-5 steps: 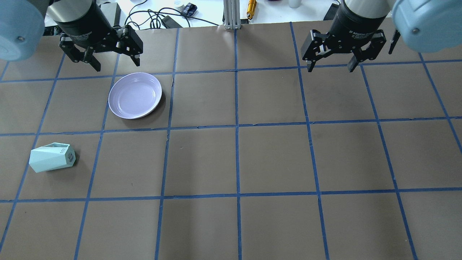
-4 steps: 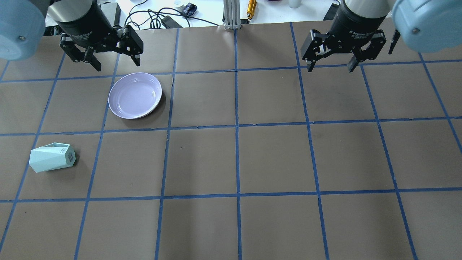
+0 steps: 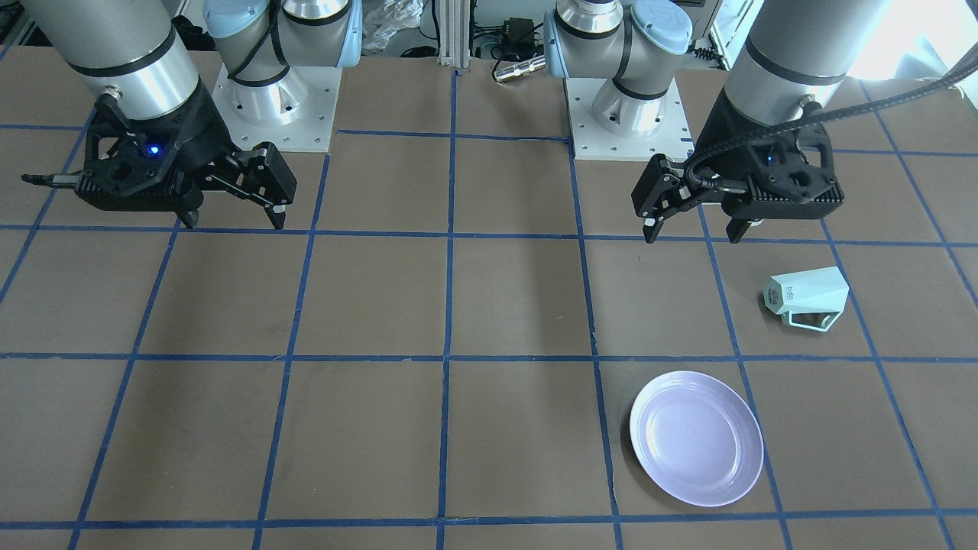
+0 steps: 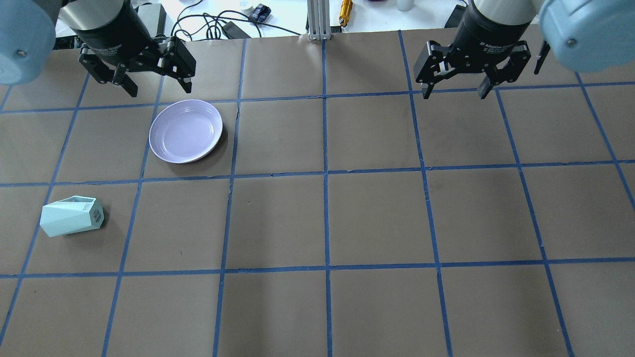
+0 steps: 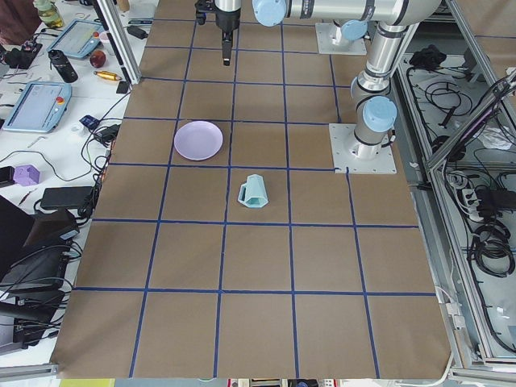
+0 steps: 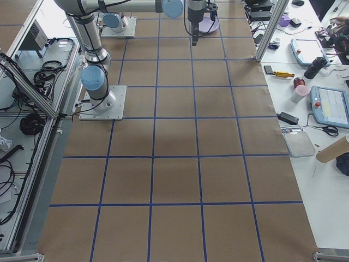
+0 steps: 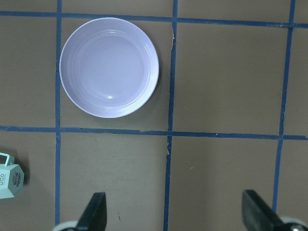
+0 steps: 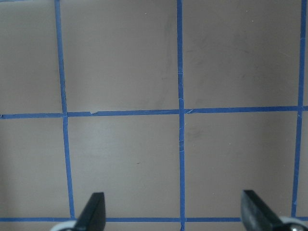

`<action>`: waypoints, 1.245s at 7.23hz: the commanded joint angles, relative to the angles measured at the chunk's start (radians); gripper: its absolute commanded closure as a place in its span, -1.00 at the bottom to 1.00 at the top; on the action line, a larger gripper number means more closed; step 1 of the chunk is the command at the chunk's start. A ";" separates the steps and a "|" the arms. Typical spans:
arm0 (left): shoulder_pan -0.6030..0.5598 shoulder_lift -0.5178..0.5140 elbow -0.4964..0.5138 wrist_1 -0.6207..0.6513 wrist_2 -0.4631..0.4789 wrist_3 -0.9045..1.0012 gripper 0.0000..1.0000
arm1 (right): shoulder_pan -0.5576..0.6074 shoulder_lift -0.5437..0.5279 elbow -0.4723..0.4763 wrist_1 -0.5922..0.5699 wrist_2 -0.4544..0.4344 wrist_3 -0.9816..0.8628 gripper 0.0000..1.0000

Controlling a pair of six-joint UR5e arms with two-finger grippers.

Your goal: Flip cup and place on plate

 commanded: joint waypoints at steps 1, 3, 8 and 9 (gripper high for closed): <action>0.000 0.001 -0.003 -0.001 0.000 0.001 -1.00 | 0.000 0.000 0.000 0.000 0.002 -0.001 -1.00; 0.000 0.006 -0.002 -0.004 0.003 0.001 -1.00 | 0.000 0.000 0.000 0.000 0.000 -0.001 -1.00; 0.023 0.000 -0.003 -0.010 0.006 0.008 -1.00 | 0.000 0.000 0.000 0.000 0.002 -0.001 -1.00; 0.058 0.008 -0.005 -0.030 0.006 0.071 -1.00 | 0.000 0.000 0.000 0.000 0.000 -0.001 -1.00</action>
